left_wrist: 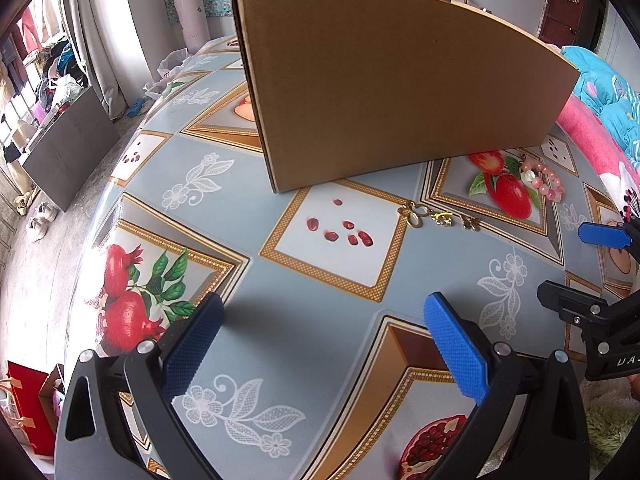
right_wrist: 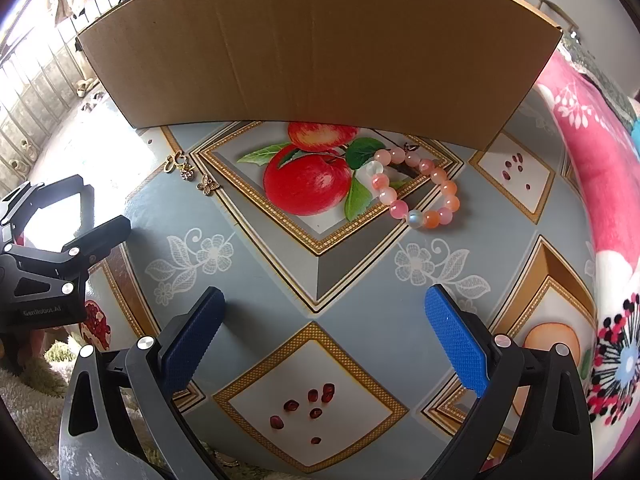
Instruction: Organize jewelry
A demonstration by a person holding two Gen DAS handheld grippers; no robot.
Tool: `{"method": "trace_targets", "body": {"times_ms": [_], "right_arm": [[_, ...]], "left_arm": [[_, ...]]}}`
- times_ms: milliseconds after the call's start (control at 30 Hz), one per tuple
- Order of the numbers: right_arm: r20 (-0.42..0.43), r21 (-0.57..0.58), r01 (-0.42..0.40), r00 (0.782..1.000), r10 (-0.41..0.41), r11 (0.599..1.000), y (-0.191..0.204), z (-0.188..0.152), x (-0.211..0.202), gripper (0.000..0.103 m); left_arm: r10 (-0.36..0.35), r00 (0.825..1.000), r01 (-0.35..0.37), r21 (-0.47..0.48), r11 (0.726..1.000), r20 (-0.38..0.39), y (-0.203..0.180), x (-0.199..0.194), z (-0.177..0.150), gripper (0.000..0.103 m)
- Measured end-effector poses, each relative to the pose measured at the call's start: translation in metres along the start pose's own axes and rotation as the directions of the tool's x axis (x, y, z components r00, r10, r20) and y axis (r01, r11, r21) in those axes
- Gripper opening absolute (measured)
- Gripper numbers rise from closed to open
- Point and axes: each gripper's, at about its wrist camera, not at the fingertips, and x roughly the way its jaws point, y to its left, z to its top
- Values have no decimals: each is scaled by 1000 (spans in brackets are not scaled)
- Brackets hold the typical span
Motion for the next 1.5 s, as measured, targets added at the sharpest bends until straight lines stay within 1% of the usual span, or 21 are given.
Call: {"method": "trace_targets", "body": {"times_ms": [633,767,833,933,1067,1200,1333,1500], "right_arm": [[19,7,-2,1000,1,1000,1,-4,-3,95],[17,30,-28,999,28,999,-5,-3,-6,95],[19,56,-51,999,50,997,-11,-1,-9,95],[40,87,-81,996,78,993,-18,0,-14,95],[89,91,-108,991,99,990,-22,3,-24,95],[119,97,-139,985,127,986,-22,9,-30,95],[134,97,-153,981,140,983,-23,9,-34,95],[154,84,-164,977,150,983,-22,13,-39,95]], "left_arm": [[-5,1000,6,9,1000,-7,0,1,0,98],[-8,1000,8,15,1000,-7,0,1,-1,98],[-20,1000,20,33,999,-9,1,1,0,98],[-28,1000,28,51,998,-5,1,-1,2,98],[-24,999,19,96,995,43,-6,-9,5,98],[-28,995,15,126,992,100,-13,-19,12,98],[-38,990,23,115,993,135,-15,-24,19,98],[-38,989,22,107,994,146,-14,-22,23,98]]}}
